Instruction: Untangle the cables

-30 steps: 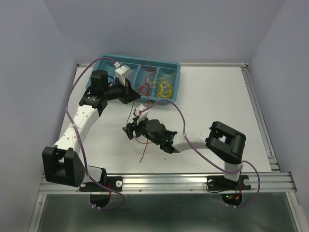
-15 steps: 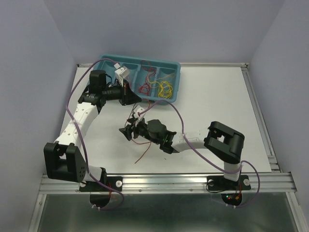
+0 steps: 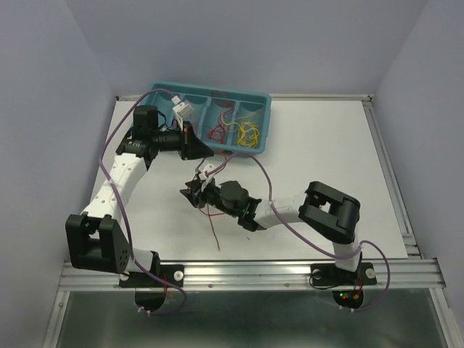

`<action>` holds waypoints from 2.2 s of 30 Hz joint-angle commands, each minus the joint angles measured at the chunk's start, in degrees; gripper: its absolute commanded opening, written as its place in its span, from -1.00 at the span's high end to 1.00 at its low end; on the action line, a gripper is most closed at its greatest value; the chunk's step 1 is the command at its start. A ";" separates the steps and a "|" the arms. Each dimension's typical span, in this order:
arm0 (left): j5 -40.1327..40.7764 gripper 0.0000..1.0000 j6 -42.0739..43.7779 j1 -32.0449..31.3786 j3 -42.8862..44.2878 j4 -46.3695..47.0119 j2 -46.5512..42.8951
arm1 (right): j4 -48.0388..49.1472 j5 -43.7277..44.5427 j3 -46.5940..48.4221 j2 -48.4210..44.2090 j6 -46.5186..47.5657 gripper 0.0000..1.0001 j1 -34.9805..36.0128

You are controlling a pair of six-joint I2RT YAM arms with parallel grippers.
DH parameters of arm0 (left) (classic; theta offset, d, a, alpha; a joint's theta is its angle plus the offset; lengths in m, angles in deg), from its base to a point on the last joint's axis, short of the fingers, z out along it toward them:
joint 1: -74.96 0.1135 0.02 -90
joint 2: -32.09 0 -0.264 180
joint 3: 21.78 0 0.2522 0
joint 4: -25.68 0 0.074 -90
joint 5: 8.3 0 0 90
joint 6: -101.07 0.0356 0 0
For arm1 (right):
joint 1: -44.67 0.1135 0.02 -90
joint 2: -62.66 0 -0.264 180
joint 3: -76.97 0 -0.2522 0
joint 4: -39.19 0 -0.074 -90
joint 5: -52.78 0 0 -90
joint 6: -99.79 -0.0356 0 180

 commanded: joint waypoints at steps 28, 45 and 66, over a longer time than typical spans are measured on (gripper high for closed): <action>23.21 1.00 -9.84 6.40 40.31 8.62 36.30 | -14.23 -28.52 25.53 -6.55 -12.46 0.99 -21.85; 13.37 1.00 -22.50 11.41 48.07 21.33 32.72 | -12.12 -39.96 63.68 13.67 -20.18 0.99 -27.66; 13.01 1.00 -31.30 13.26 62.48 29.35 39.12 | -1.67 -39.96 78.13 27.04 -33.72 0.99 -35.74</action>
